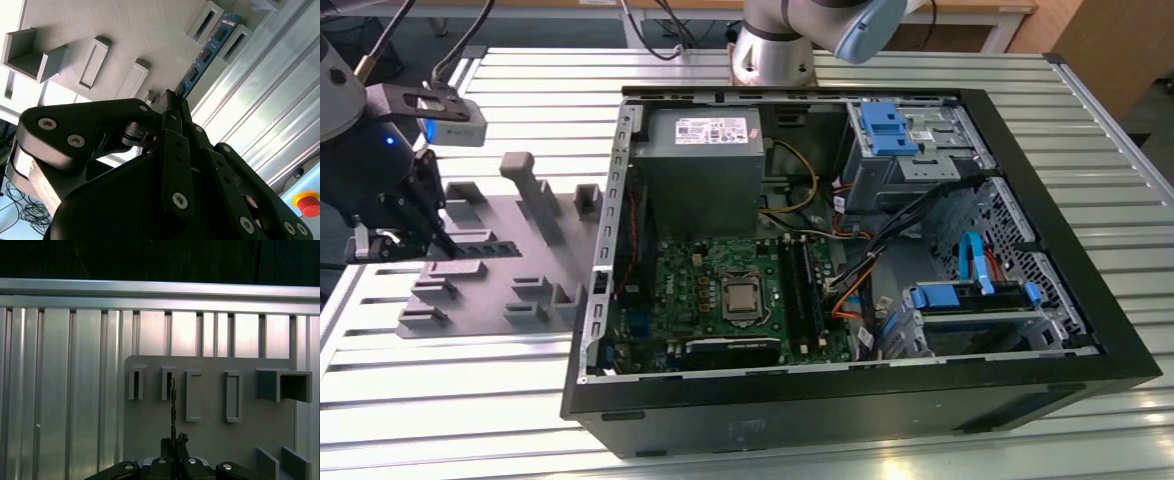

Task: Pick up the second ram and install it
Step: 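Pick up the second ram and move it above second insertion slot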

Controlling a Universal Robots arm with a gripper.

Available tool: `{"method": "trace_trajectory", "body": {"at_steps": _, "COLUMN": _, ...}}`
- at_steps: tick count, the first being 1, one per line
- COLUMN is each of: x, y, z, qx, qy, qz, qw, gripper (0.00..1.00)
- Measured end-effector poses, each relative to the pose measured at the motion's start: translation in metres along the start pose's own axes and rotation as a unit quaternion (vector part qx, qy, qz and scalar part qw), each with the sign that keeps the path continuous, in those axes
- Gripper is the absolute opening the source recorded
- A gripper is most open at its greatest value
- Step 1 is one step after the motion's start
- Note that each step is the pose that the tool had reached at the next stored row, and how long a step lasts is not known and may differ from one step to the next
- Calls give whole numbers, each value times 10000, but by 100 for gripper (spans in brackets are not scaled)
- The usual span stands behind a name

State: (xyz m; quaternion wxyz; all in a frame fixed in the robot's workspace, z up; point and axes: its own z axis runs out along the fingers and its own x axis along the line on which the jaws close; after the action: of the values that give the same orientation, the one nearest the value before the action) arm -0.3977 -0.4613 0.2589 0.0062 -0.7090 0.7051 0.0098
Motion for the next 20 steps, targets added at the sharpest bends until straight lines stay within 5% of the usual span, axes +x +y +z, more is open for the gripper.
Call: {"method": "trace_trajectory", "body": {"at_steps": 20, "x": -1, "y": 0, "z": -38, "qx": 0, "qy": 0, "qz": 0, "qw": 10000, "gripper": 14}}
